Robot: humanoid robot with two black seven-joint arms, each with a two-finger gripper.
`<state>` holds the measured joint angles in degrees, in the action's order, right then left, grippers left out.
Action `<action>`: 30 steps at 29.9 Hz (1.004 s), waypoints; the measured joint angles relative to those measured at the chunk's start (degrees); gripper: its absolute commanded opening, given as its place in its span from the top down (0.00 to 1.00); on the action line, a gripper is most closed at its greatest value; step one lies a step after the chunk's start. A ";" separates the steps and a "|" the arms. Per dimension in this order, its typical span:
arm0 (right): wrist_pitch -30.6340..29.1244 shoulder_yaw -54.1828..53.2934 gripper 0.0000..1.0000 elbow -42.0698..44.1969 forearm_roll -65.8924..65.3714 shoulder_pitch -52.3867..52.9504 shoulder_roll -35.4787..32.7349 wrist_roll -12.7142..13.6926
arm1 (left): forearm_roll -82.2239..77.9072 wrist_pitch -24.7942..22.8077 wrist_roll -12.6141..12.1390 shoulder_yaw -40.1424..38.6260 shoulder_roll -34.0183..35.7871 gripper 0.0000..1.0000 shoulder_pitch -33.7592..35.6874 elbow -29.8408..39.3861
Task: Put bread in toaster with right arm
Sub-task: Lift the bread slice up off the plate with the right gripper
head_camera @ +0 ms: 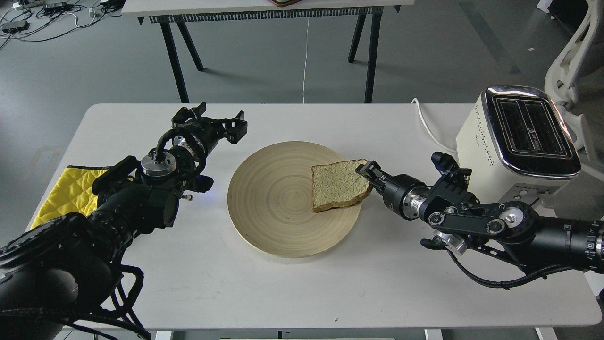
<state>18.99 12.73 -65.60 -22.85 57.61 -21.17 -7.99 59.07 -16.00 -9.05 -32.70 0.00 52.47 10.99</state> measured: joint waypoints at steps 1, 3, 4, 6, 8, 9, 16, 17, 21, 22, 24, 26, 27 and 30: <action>0.01 -0.09 0.89 -0.21 0.00 0.20 -0.21 0.02 | 0.00 0.00 0.00 0.00 0.00 0.00 0.00 0.00; 0.00 -0.27 0.90 -0.53 0.00 0.75 -0.78 0.06 | 0.00 0.00 0.00 0.00 0.00 0.00 0.00 0.00; 0.00 -0.36 0.90 -0.61 0.02 1.04 -1.14 0.06 | 0.00 0.00 0.00 0.00 0.00 0.00 0.00 0.00; 0.03 -0.78 0.92 -1.17 0.07 1.78 -1.97 0.06 | 0.00 0.00 0.00 0.00 0.00 0.00 0.00 0.00; 0.03 -1.97 0.93 -1.82 0.09 2.31 -2.78 0.05 | 0.00 0.00 0.00 0.00 0.00 0.00 0.00 0.00; 0.05 -3.22 0.93 -2.05 0.13 2.46 -3.37 0.05 | 0.00 0.00 0.00 0.00 0.00 0.00 0.00 0.00; 0.16 -11.58 0.95 -4.97 0.85 5.89 -11.46 0.12 | 0.00 0.00 -0.02 0.00 0.00 0.00 0.00 0.00; 0.16 -11.89 0.95 -5.84 0.94 7.29 -13.39 0.18 | 0.01 0.00 -0.02 0.00 0.00 0.00 0.00 0.00; 0.17 -11.78 0.95 -9.37 1.04 12.82 -21.72 0.64 | 0.01 0.00 0.00 0.00 0.00 0.00 0.00 0.00; 0.14 -11.48 0.95 -10.18 1.05 14.13 -24.04 0.70 | 0.01 0.00 -0.02 0.00 0.00 0.00 0.00 0.00; -0.03 -10.23 0.95 -11.12 1.05 16.91 -28.44 0.77 | 0.01 0.00 0.00 0.00 0.00 0.00 0.00 0.00; -0.30 -7.68 0.95 -11.59 0.94 19.95 -32.34 0.92 | 0.01 0.00 -0.02 0.00 0.00 0.00 0.00 0.00; -0.37 -5.94 0.95 -11.69 0.74 21.61 -34.13 1.04 | 0.01 0.00 -0.02 0.00 0.00 0.00 0.00 0.00; -0.47 -0.31 0.95 -11.78 -0.27 25.73 -38.39 1.22 | 0.01 0.00 -0.01 0.00 0.00 0.00 0.00 0.00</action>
<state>18.52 12.42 -77.38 -23.12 83.34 -59.56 -6.77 59.09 -16.00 -9.06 -32.69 0.00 52.47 10.99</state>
